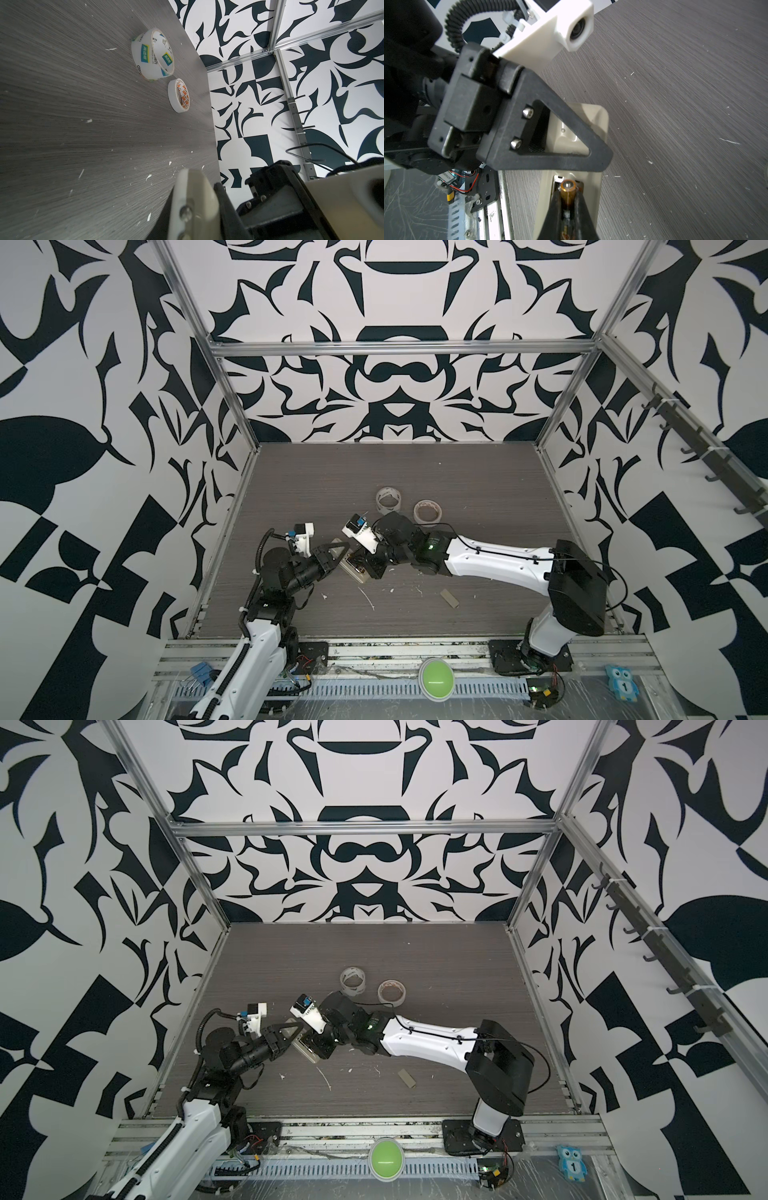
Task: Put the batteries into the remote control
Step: 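Lower the battery into the empty slot beside the first battery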
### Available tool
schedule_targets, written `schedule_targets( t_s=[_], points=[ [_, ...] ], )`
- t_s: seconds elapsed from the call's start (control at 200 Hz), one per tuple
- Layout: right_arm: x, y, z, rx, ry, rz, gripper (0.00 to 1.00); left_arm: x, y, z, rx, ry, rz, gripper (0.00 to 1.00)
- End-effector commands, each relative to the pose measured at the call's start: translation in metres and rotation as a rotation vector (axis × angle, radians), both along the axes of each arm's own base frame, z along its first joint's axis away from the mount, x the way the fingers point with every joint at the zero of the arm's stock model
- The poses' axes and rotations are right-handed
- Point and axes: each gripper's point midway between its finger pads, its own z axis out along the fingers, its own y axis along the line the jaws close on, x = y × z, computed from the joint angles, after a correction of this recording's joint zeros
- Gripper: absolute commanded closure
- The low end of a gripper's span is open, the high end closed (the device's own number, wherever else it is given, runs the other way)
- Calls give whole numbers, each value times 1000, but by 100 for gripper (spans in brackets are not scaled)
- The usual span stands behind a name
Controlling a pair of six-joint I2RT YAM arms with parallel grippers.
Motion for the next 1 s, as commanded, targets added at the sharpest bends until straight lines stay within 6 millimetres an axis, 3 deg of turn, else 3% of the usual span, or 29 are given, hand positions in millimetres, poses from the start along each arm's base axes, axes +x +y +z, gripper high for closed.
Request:
schedule_targets(
  t_s=[0.0, 0.505, 0.995],
  points=[
    [-1, 2, 0, 9, -25, 7, 95, 0, -2, 21, -24, -73, -22, 100],
    [-1, 0, 10, 45, -51, -13, 79, -2, -3, 24, -32, -82, -30, 100],
    [-9, -4, 29, 57, -85, 21, 75, -3, -4, 22, -30, -77, -36, 100]
  ],
)
